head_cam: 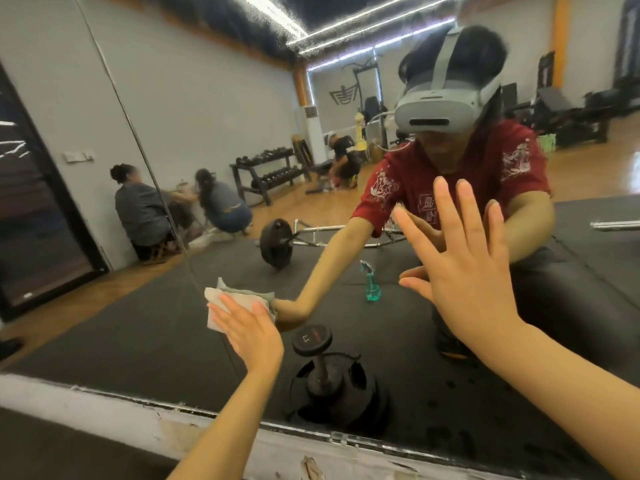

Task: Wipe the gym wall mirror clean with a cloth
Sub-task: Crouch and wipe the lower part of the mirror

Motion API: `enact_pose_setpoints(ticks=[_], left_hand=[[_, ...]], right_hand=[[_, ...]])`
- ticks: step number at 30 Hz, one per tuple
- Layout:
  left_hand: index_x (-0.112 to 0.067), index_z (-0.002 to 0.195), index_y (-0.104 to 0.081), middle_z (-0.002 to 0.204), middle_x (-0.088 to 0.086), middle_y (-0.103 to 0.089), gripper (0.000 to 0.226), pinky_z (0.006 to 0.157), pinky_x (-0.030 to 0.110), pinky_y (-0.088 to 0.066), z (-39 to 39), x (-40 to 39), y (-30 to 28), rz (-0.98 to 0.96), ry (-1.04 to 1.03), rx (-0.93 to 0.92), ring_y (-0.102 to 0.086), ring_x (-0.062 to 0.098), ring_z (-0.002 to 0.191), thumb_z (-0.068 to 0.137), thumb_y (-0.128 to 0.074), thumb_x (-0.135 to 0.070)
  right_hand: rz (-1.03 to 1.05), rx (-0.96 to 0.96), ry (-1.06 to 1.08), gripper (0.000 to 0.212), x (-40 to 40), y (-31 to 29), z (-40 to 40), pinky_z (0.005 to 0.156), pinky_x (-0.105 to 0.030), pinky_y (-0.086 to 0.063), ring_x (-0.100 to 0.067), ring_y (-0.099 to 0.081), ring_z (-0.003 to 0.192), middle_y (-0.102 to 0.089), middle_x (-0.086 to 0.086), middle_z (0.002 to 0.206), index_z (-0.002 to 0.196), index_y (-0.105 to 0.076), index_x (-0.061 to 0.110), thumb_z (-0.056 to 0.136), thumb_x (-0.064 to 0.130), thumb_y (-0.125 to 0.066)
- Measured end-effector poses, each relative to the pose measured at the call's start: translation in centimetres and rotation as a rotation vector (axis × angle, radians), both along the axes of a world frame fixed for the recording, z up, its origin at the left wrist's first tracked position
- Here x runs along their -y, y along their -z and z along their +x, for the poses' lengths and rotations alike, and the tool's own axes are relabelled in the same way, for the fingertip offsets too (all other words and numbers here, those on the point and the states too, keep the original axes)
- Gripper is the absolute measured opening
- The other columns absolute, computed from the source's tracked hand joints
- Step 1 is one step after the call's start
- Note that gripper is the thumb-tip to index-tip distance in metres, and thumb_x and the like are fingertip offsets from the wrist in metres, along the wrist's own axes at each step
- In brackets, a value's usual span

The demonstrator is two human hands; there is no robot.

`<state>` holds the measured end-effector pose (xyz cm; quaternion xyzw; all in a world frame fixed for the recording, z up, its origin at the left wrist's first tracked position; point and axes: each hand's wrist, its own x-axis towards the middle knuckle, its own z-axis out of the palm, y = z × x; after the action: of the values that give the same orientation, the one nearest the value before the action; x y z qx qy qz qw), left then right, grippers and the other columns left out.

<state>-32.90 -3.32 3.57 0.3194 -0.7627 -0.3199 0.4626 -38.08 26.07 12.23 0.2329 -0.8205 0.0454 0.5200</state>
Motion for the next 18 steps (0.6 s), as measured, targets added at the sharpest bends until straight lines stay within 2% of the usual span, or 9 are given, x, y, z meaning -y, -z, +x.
enact_pose_setpoints(ticks=[4, 6, 9, 14, 16, 18], left_hand=[[-0.011, 0.156, 0.002, 0.163, 0.019, 0.008, 0.068, 0.12, 0.045, -0.002, -1.0, 0.4, -7.2, -0.301, 0.018, -0.092, 0.004, 0.035, 0.151, 0.099, -0.02, -0.042], [-0.012, 0.157, 0.0, 0.163, 0.019, 0.007, 0.067, 0.12, 0.044, 0.0, -1.6, 0.5, -9.4, -0.364, 0.007, -0.138, 0.005, 0.033, 0.151, 0.101, -0.016, -0.045], [-0.016, 0.157, 0.0, 0.164, 0.017, 0.005, 0.067, 0.121, 0.049, -0.005, -1.8, 0.3, -7.2, -0.435, 0.024, -0.136, 0.004, 0.032, 0.151, 0.101, -0.014, -0.051], [-0.023, 0.156, 0.01, 0.162, 0.022, 0.001, 0.065, 0.119, 0.057, -0.014, -0.9, -1.6, 2.1, -0.532, 0.078, -0.001, -0.002, 0.04, 0.15, 0.103, -0.009, -0.054], [-0.028, 0.155, 0.014, 0.162, 0.021, 0.003, 0.064, 0.119, 0.058, -0.012, -1.0, -2.0, 2.3, -0.51, 0.085, 0.002, 0.0, 0.039, 0.15, 0.102, -0.007, -0.057], [-0.028, 0.155, 0.013, 0.163, 0.018, 0.005, 0.066, 0.12, 0.054, -0.007, -1.5, -1.9, -0.7, -0.478, 0.078, -0.062, 0.003, 0.036, 0.15, 0.1, -0.007, -0.06]], right_hand=[[-0.006, 0.0, 0.0, 0.107, 0.1, 0.0, 0.1, 0.117, -0.063, -0.012, -0.043, -0.004, 0.149, -0.002, -0.021, 0.163, 0.157, -0.017, 0.027, 0.071, 0.054, -0.076], [-0.012, -0.005, 0.0, 0.107, 0.1, 0.0, 0.0, 0.118, -0.062, -0.011, -0.043, -0.005, 0.149, -0.003, -0.022, 0.163, 0.157, -0.019, 0.027, 0.071, 0.053, -0.077], [-0.017, -0.013, -0.006, 0.107, 0.2, 0.0, 0.0, 0.118, -0.063, -0.011, -0.043, -0.006, 0.149, -0.005, -0.022, 0.163, 0.157, -0.02, 0.027, 0.07, 0.053, -0.077], [-0.014, -0.026, -0.014, 0.107, 0.0, 0.0, -0.2, 0.118, -0.062, -0.01, -0.042, -0.006, 0.149, -0.005, -0.021, 0.163, 0.156, -0.021, 0.027, 0.07, 0.053, -0.078], [-0.01, -0.023, -0.012, 0.108, -0.1, 0.0, -0.1, 0.118, -0.062, -0.011, -0.042, -0.006, 0.149, -0.005, -0.021, 0.163, 0.157, -0.021, 0.027, 0.07, 0.053, -0.079], [-0.007, -0.025, -0.006, 0.108, -0.1, 0.0, -0.1, 0.118, -0.062, -0.012, -0.042, -0.006, 0.149, -0.005, -0.022, 0.163, 0.157, -0.02, 0.027, 0.069, 0.055, -0.078]])
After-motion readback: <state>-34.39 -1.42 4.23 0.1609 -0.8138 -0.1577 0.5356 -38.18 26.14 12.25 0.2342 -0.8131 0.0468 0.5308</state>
